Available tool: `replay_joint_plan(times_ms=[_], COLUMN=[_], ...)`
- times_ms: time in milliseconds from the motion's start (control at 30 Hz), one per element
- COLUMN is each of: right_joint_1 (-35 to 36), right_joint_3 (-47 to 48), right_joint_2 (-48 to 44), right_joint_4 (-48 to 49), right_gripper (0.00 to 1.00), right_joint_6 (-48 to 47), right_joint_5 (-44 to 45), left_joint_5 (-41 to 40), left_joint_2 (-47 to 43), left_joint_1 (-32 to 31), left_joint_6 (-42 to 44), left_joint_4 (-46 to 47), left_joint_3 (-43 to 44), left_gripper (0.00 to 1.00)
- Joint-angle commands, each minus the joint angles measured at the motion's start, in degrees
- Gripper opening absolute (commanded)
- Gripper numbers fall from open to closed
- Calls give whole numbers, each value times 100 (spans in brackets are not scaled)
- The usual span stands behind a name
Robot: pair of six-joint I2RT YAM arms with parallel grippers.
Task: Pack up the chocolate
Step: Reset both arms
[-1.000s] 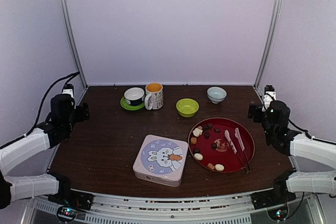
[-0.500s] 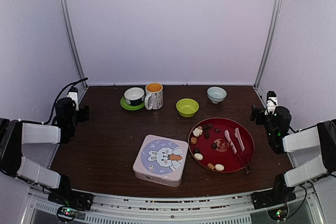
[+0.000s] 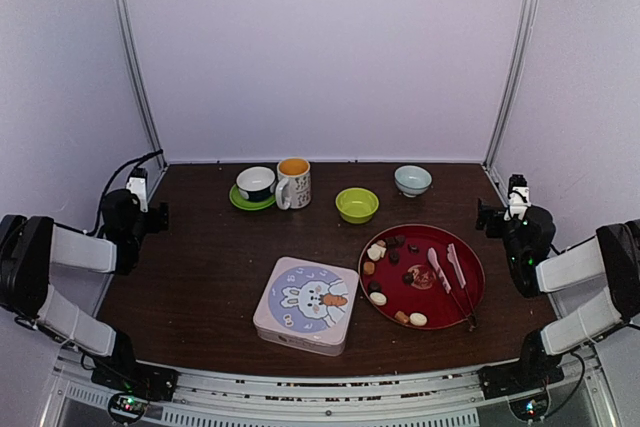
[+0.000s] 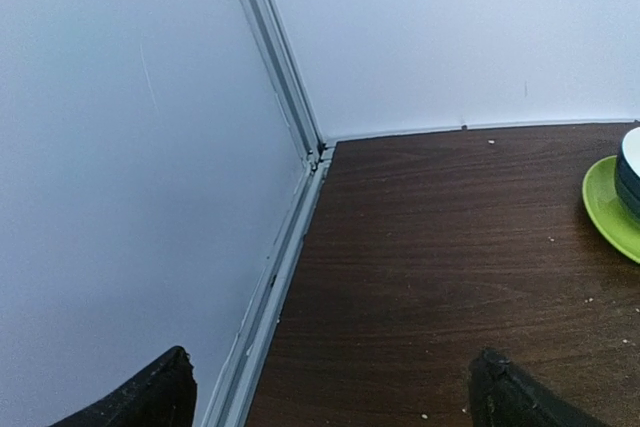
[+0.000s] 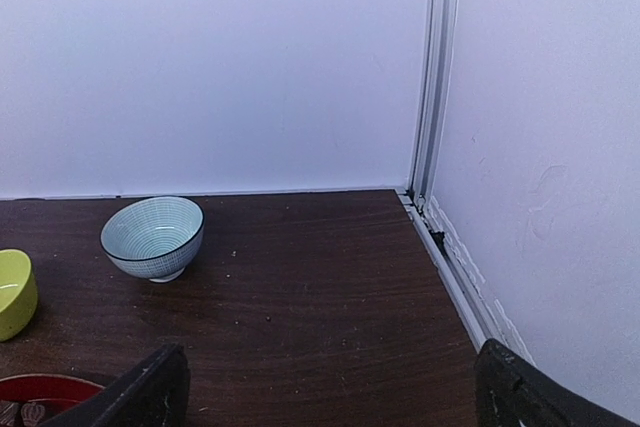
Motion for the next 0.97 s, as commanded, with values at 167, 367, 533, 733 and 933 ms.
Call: replay_joint_plan(times_ms=[167, 367, 533, 733, 933], right_joint_1=[20, 25, 22, 22, 18], right_joint_3=[31, 31, 40, 48, 48], right_joint_2=[1, -4, 3, 5, 3], right_joint_4=[145, 140, 136, 128, 120], right_gripper=[100, 100, 100, 100, 100], right_joint_6=[6, 2, 1, -3, 19], right_joint_5=[18, 18, 18, 18, 9], left_joint_5=[646, 294, 291, 292, 297], left_joint_2=[39, 110, 158, 149, 149], left_joint_1=[109, 122, 126, 126, 126], left_joint_6=[-44, -176, -156, -162, -161], left_joint_4=[1218, 1534, 1728, 1696, 1703], left_joint_3=[-478, -575, -604, -601, -601], left_gripper=[98, 98, 98, 98, 98])
